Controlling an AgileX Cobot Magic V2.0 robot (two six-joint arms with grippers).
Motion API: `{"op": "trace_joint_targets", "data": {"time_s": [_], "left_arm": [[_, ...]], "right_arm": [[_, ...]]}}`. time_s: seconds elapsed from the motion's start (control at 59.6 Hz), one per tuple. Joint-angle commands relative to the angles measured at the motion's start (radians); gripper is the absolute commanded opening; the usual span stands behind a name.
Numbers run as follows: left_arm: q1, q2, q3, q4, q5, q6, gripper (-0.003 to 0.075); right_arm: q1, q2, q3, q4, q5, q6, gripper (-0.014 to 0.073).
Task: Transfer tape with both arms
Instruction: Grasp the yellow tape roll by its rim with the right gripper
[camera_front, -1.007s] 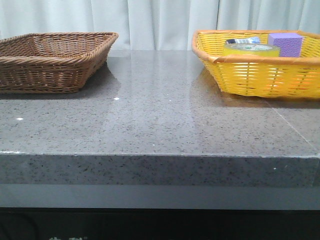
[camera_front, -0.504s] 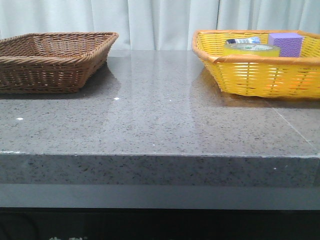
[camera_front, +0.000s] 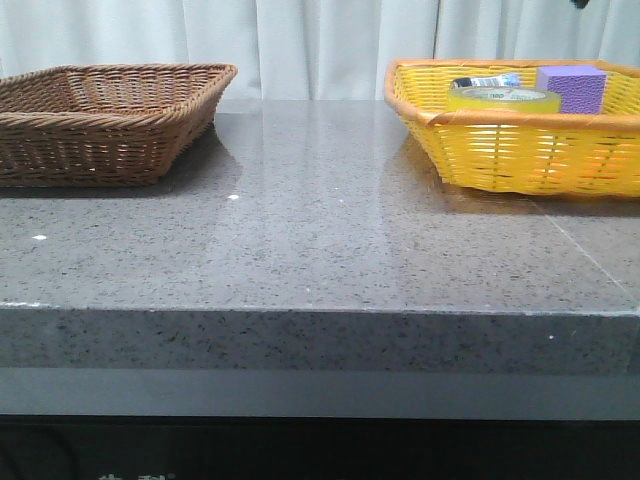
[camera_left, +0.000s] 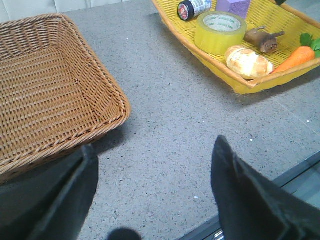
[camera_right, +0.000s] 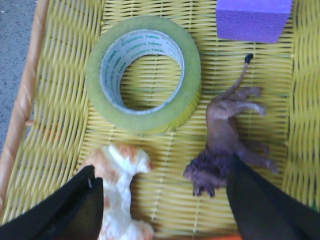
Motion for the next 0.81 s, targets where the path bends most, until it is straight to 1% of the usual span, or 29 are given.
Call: {"op": "trace_joint_targets", "data": {"time_s": [0.0, 0.168, 0.353, 0.504, 0.621, 0.705, 0.789], "left_arm": [[-0.007, 0.001, -0.035, -0.008, -0.074, -0.001, 0.0481], [-0.007, 0.001, -0.035, -0.008, -0.074, -0.001, 0.0481], [-0.007, 0.001, -0.035, -0.008, -0.074, -0.001, 0.0481], [-0.007, 0.001, -0.035, -0.008, -0.074, -0.001, 0.0481], [-0.007, 0.001, -0.035, -0.008, -0.074, -0.001, 0.0481], [-0.007, 0.001, -0.035, -0.008, -0.074, -0.001, 0.0481], [-0.007, 0.001, -0.035, -0.008, -0.074, -0.001, 0.0481]], "right_arm": [[0.001, 0.031, -0.114, 0.016, 0.014, -0.003, 0.0538], [0.009, 0.169, -0.268, 0.012, 0.078, 0.006, 0.0538], [0.011, 0.276, -0.381, -0.002, 0.100, 0.051, 0.0538], [0.011, 0.342, -0.423, -0.014, 0.080, 0.081, 0.0538], [0.011, 0.367, -0.427, -0.014, 0.048, 0.104, 0.0536], [0.011, 0.384, -0.427, -0.014, 0.032, 0.104, 0.0504], [0.011, 0.397, -0.427, -0.014, 0.019, 0.105, 0.0442]]}}
